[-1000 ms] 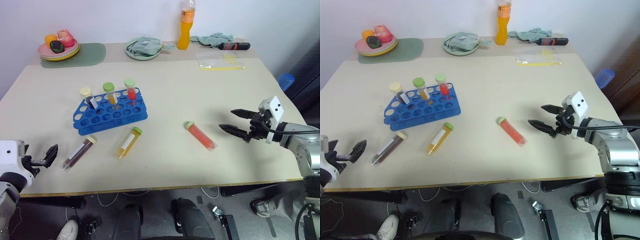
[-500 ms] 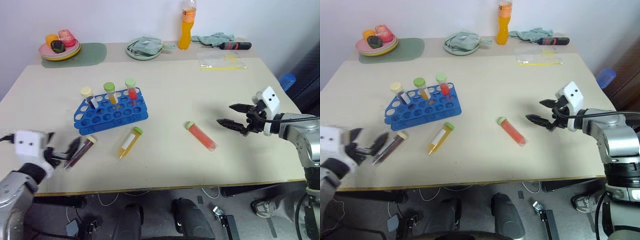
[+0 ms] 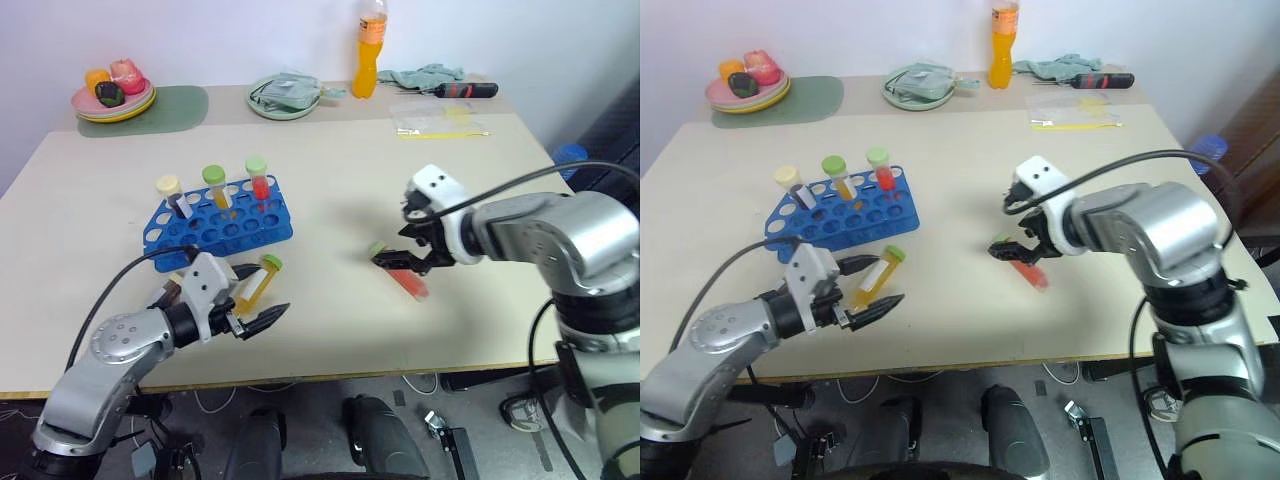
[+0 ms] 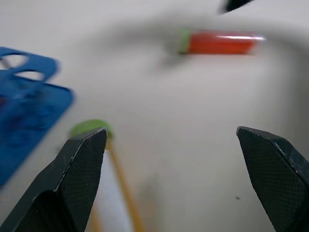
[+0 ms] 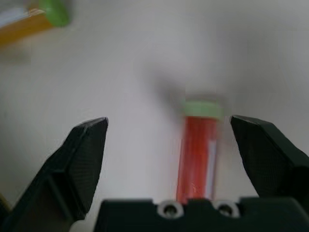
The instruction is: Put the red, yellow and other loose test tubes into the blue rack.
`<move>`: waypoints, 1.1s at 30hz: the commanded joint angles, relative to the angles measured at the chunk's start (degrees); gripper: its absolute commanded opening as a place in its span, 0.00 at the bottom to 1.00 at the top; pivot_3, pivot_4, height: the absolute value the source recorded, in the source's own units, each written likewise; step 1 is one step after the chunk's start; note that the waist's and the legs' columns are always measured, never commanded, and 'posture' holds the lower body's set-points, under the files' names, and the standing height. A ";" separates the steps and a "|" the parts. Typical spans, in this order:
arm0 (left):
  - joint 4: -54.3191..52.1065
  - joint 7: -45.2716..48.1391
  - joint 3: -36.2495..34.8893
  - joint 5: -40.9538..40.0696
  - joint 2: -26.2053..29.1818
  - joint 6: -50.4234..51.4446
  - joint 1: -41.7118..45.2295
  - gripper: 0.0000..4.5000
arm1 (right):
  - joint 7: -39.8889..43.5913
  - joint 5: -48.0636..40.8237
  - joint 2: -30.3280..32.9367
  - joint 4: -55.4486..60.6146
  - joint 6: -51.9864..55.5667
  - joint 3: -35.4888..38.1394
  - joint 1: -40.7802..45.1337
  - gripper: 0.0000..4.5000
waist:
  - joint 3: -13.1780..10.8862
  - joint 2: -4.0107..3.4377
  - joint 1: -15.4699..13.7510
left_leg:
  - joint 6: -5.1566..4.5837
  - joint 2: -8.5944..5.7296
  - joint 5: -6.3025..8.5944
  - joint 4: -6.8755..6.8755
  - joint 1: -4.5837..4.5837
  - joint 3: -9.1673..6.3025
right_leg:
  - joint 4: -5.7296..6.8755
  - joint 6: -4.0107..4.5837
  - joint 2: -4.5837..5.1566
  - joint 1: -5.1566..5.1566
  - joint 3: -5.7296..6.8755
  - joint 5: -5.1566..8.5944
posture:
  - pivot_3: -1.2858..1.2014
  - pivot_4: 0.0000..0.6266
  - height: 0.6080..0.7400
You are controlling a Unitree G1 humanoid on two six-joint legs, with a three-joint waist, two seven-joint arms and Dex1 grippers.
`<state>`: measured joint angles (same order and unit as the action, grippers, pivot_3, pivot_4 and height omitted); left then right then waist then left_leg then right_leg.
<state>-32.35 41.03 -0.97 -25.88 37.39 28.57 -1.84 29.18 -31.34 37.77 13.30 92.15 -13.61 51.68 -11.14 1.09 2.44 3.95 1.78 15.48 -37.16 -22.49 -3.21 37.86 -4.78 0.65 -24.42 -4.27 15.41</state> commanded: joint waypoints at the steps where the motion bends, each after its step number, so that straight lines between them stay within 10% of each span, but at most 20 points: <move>1: -1.97 -0.32 1.09 1.01 -0.62 -1.56 0.12 0.98 | -6.92 -3.56 -0.68 -5.44 0.35 -2.72 3.57 1.00 | 0.00 0.00 -0.10 | 0.00 0.00 0.00 0.00 -0.04 0.00 | -0.01 0.00 0.01 -0.02 0.00 0.00 | 0.52 0.24 1.00; 13: -4.82 -3.03 5.04 4.11 -3.18 -2.62 -2.69 0.98 | -25.27 -24.71 1.73 -21.87 0.35 -13.97 11.74 1.00 | -0.01 -0.01 0.19 | -0.07 0.02 0.04 0.02 -0.01 0.00 | 0.02 -0.01 -0.04 -0.05 -0.01 0.00 | 0.52 0.24 1.00; 22: -4.83 -3.82 4.81 5.07 -3.96 -3.48 -3.41 1.00 | -35.79 -35.65 1.62 -24.99 0.35 -16.67 13.22 0.17 | -0.01 -0.01 0.17 | -0.09 0.03 0.05 0.02 -0.02 -0.01 | 0.02 -0.01 -0.05 -0.05 0.00 0.00 | 0.52 0.24 1.00; 24: -4.88 -4.22 4.45 5.23 -3.96 -3.57 -3.73 1.00 | -37.09 -36.91 1.61 -23.13 0.35 -14.43 12.95 0.16 | -0.01 -0.01 0.17 | -0.10 0.03 0.05 0.02 -0.02 -0.01 | 0.02 -0.01 -0.04 -0.05 0.00 0.00 | 0.52 0.24 1.00; 28: -4.76 -5.40 2.06 5.40 -3.91 -4.10 -5.72 1.00 | -30.73 -31.39 1.77 -5.97 -7.46 -7.20 8.04 0.16 | -0.02 -0.03 0.13 | -0.12 0.04 0.06 0.05 -0.06 -0.02 | 0.01 -0.01 -0.05 -0.11 0.00 0.00 | 0.52 0.24 1.00; 33: -0.56 -9.93 -6.83 4.26 -6.96 -5.76 -7.92 1.00 | -9.78 -15.85 -3.28 7.25 -45.38 -3.01 -4.04 0.16 | -0.02 -0.04 0.14 | -0.22 0.07 0.12 0.03 -0.07 -0.03 | -0.04 -0.04 -0.07 -0.11 0.04 0.01 | 0.52 0.24 1.00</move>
<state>-33.50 33.12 -3.87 -20.81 31.34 24.83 -9.57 12.47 -52.02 35.96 16.95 58.69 -18.54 48.89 -11.15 1.05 2.58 3.73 1.84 15.60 -37.14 -22.54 -3.25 37.80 -4.82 0.57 -24.49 -4.21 15.41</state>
